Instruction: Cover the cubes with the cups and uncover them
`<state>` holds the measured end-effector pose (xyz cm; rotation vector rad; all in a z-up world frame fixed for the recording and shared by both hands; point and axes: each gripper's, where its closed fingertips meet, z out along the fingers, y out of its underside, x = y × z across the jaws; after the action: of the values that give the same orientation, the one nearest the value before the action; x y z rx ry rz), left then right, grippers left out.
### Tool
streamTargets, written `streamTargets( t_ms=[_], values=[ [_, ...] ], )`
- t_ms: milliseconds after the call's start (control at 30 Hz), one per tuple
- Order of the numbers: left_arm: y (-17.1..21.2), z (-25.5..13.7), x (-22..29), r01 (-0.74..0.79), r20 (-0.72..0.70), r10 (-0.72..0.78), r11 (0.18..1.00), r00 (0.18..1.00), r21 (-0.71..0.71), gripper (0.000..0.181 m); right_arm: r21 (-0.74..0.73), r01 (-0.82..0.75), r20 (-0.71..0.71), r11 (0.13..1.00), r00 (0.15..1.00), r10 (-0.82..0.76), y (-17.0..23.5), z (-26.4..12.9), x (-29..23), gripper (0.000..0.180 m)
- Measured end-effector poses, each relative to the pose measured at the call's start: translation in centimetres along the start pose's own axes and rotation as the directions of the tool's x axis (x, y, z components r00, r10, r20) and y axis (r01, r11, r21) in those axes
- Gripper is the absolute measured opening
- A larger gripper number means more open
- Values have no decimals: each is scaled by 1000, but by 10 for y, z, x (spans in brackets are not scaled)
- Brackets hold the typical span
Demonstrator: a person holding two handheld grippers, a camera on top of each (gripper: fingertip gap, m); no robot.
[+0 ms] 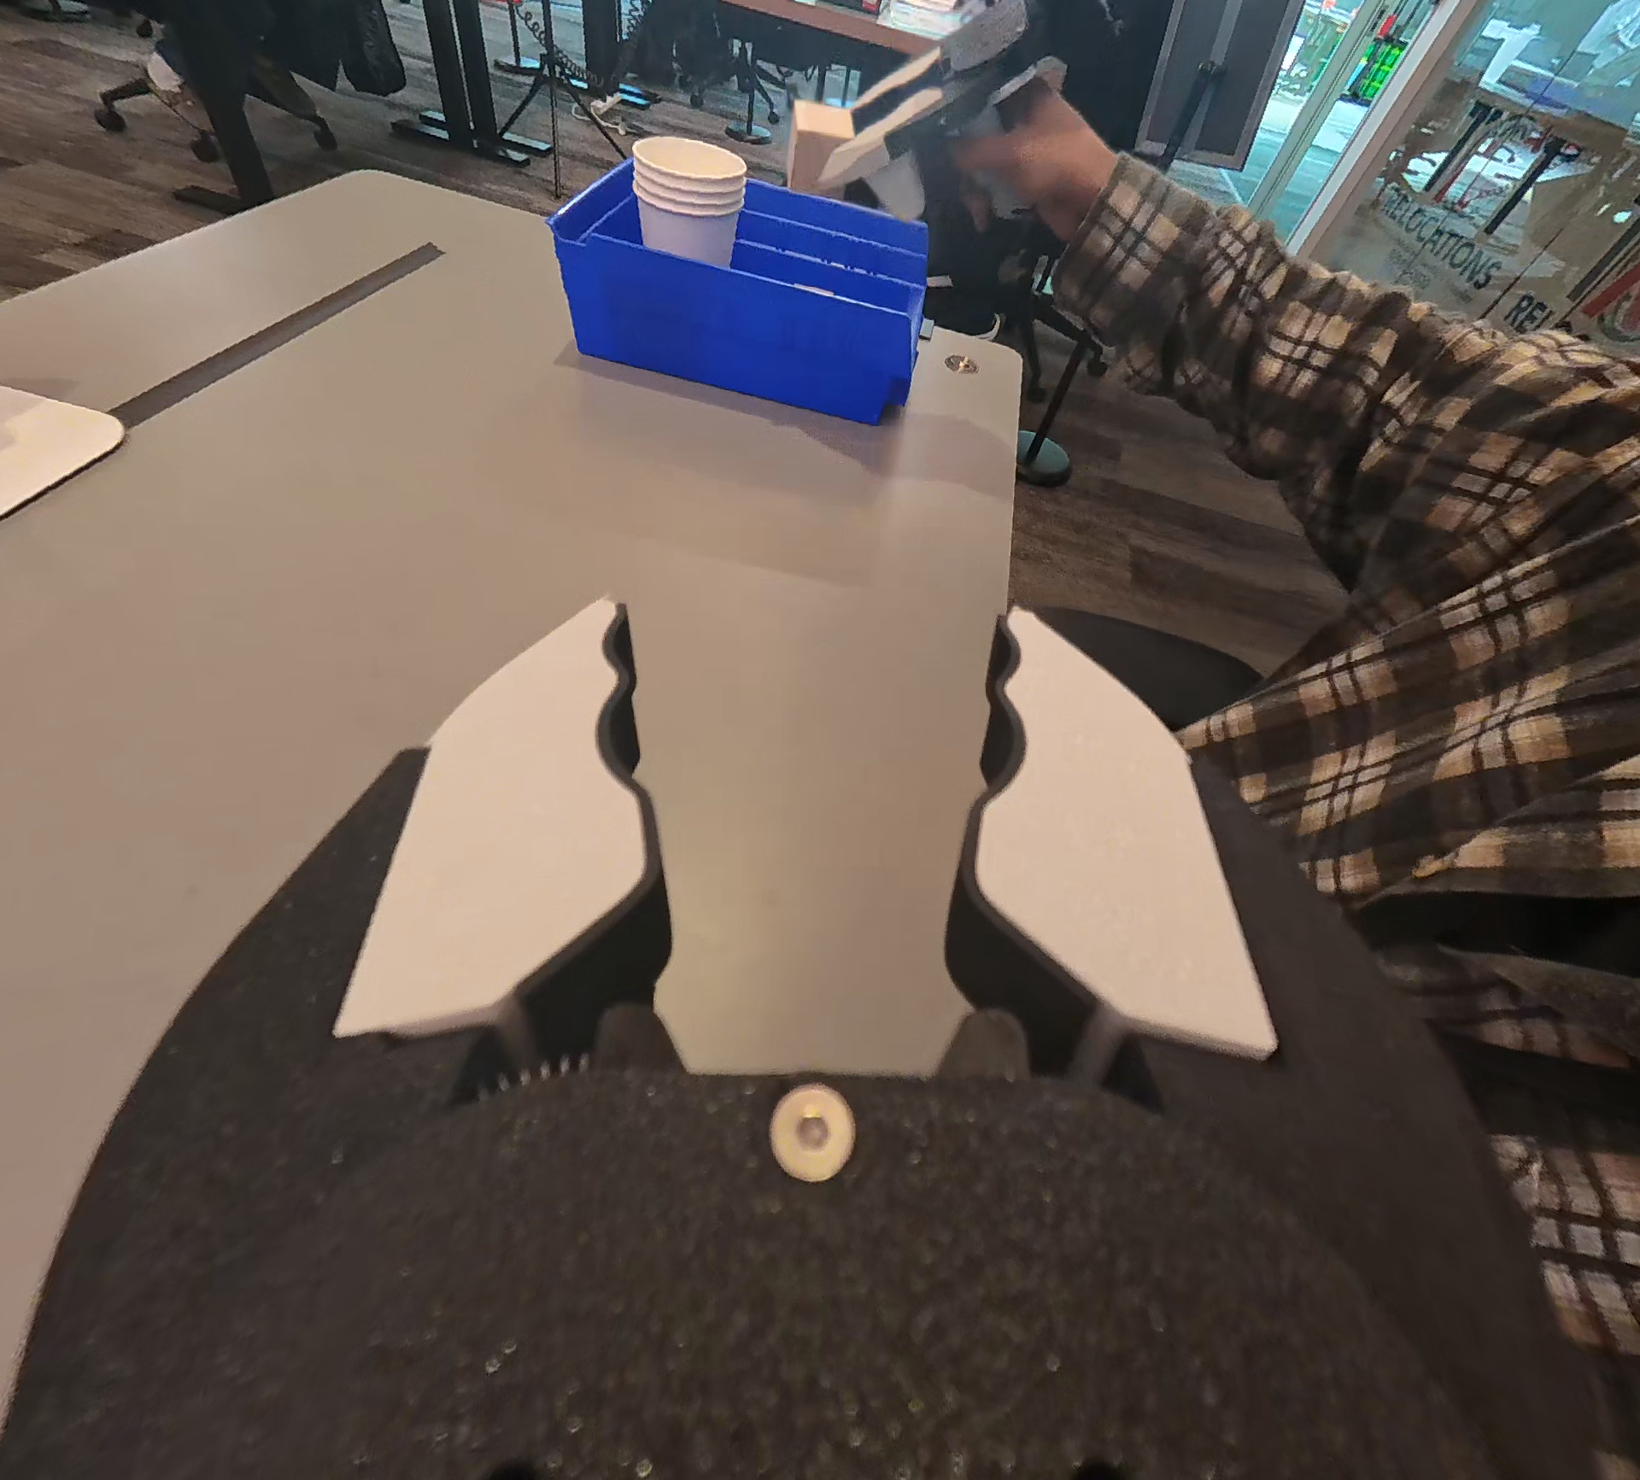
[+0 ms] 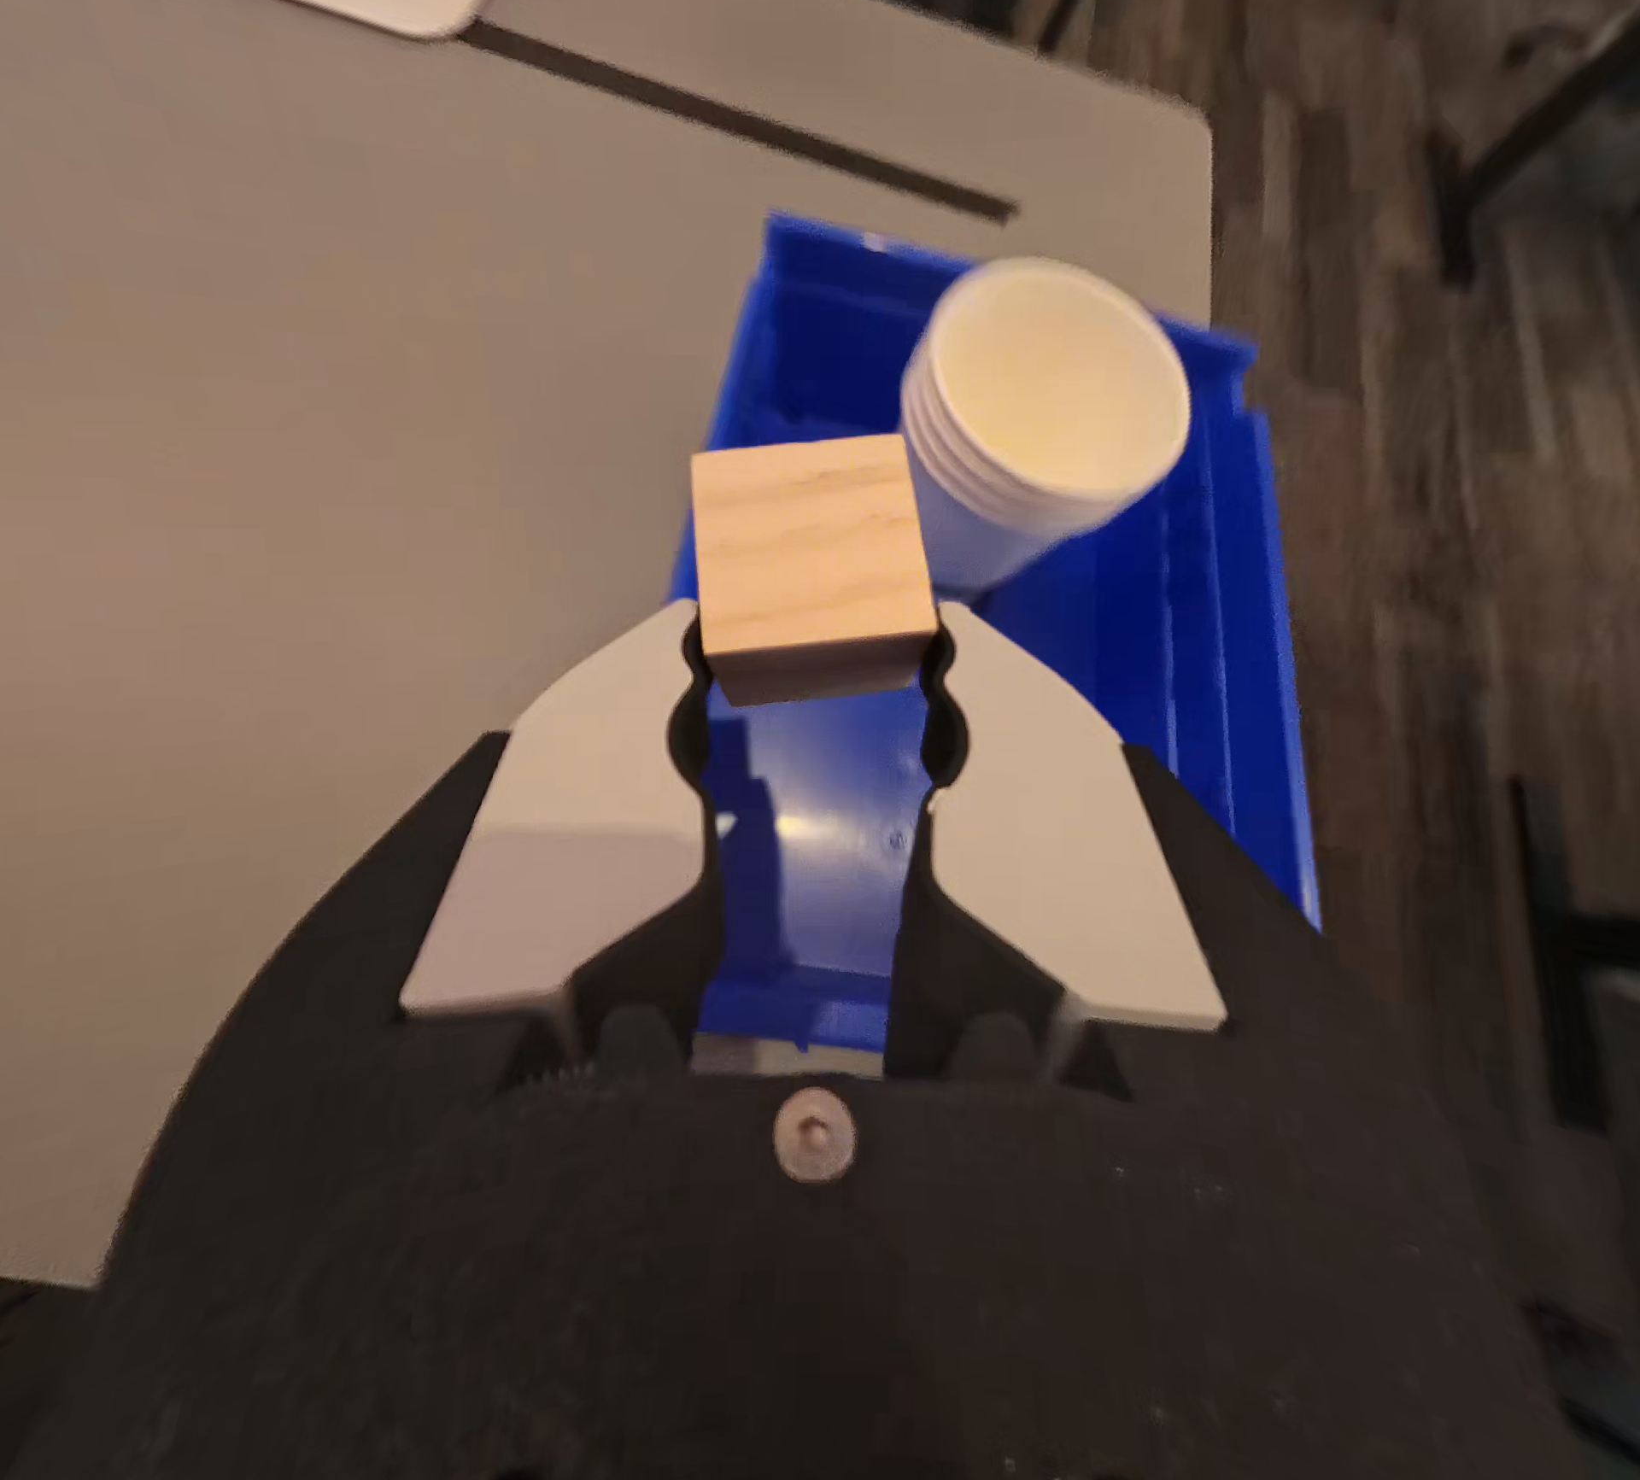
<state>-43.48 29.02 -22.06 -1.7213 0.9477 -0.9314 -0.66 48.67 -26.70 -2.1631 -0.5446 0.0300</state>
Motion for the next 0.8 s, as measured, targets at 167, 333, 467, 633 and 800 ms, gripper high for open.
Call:
streamTargets(
  t_ms=[167, 333, 467, 633, 800],
  values=[
    [6, 8, 2, 4, -8, -4, 1000, 1000, -27, 75, -128, -105, -5, 986, 994, 105, 50, 39, 21, 45],
    [9, 9, 0, 9, -7, -9, 999, 1000, -38, 75, -223, -135, -11, 965, 991, 136, 78, 72, 23, 45],
    [8, 7, -3, 16, -5, -16, 999, 1000, -30, 75, -277, -150, -16, 949, 988, 152, 92, 87, 21, 46],
    [9, 5, -6, 22, -2, -22, 999, 1000, -28, 75, -326, -167, -26, 931, 985, 168, 101, 101, 16, 46],
    [7, 3, -8, 24, 1, -24, 1000, 1000, -20, 75, -377, -187, -43, 907, 982, 185, 112, 107, 15, 46]
  ],
)
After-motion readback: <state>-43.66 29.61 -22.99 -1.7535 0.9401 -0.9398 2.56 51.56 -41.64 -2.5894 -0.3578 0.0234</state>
